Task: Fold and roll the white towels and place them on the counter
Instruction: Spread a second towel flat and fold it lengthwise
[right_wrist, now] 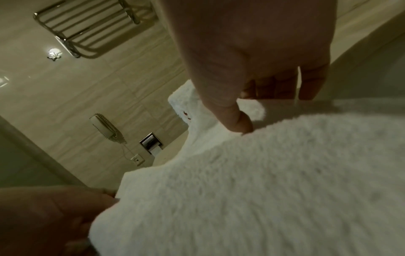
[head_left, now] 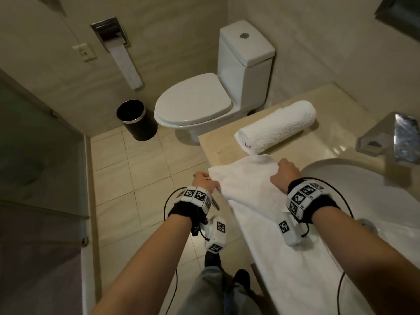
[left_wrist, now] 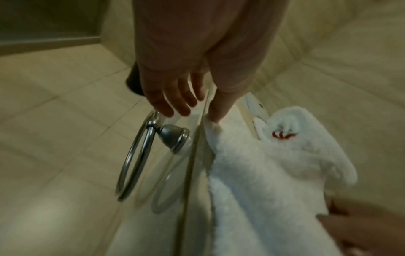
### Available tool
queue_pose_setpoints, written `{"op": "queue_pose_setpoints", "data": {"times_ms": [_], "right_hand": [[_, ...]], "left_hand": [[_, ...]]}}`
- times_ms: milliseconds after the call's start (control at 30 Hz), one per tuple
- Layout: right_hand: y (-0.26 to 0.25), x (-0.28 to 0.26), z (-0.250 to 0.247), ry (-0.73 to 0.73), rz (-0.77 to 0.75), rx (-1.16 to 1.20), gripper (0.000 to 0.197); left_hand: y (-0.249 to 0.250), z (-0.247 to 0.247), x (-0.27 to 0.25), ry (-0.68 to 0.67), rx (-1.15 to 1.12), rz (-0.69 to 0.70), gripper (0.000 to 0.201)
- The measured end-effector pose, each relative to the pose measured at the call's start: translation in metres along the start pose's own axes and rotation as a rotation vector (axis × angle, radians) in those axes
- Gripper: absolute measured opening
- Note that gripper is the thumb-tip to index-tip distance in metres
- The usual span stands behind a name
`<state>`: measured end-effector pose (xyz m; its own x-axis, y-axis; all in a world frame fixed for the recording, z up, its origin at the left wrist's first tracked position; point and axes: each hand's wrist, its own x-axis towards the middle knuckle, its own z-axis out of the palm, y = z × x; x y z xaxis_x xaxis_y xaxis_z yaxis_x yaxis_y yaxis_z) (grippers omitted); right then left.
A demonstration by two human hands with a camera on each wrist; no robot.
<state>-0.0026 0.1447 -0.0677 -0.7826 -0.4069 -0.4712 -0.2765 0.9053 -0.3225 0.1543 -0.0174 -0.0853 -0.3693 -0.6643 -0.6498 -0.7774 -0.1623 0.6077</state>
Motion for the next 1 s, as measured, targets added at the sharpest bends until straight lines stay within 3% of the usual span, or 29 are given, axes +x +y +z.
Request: {"op": "queue_pose_setpoints", "data": {"times_ms": [100, 200, 300, 367, 533, 633, 733, 833, 933, 1000], "right_hand": [[0.002, -0.004, -0.004, 0.017, -0.150, 0.056, 0.010], [0.000, -0.014, -0.006, 0.010, -0.380, 0.134, 0.040], [-0.003, -0.030, -0.004, -0.090, -0.535, 0.080, 0.035], [-0.004, -0.032, 0.000, -0.061, -0.508, -0.004, 0.020], [0.004, -0.008, -0.003, 0.122, -0.133, 0.160, 0.004], [0.014, 0.010, -0.007, 0.077, -0.002, 0.118, 0.023], [0.014, 0.021, -0.012, 0.057, -0.023, 0.105, 0.032], [0.010, 0.025, -0.016, 0.179, -0.163, 0.109, 0.047], [0.007, 0.026, -0.017, 0.258, -0.306, -0.001, 0.017], [0.008, 0.027, -0.017, 0.174, -0.247, -0.018, 0.027]], "left_hand": [[0.006, 0.001, 0.003, 0.121, 0.121, 0.216, 0.061], [0.012, 0.003, 0.009, 0.072, 0.202, 0.301, 0.053], [0.011, 0.001, 0.013, 0.000, 0.241, 0.281, 0.039], [0.009, 0.001, 0.014, 0.015, 0.248, 0.289, 0.035], [0.010, 0.003, 0.013, 0.065, 0.284, 0.310, 0.031], [0.018, 0.004, 0.011, 0.008, 0.294, 0.315, 0.016], [0.030, 0.005, 0.011, 0.001, 0.307, 0.362, 0.009], [0.040, 0.008, 0.017, 0.023, 0.342, 0.439, 0.017], [0.040, 0.008, 0.018, -0.004, 0.450, 0.504, 0.021], [0.038, 0.008, 0.015, -0.041, 0.450, 0.490, 0.012]]}}
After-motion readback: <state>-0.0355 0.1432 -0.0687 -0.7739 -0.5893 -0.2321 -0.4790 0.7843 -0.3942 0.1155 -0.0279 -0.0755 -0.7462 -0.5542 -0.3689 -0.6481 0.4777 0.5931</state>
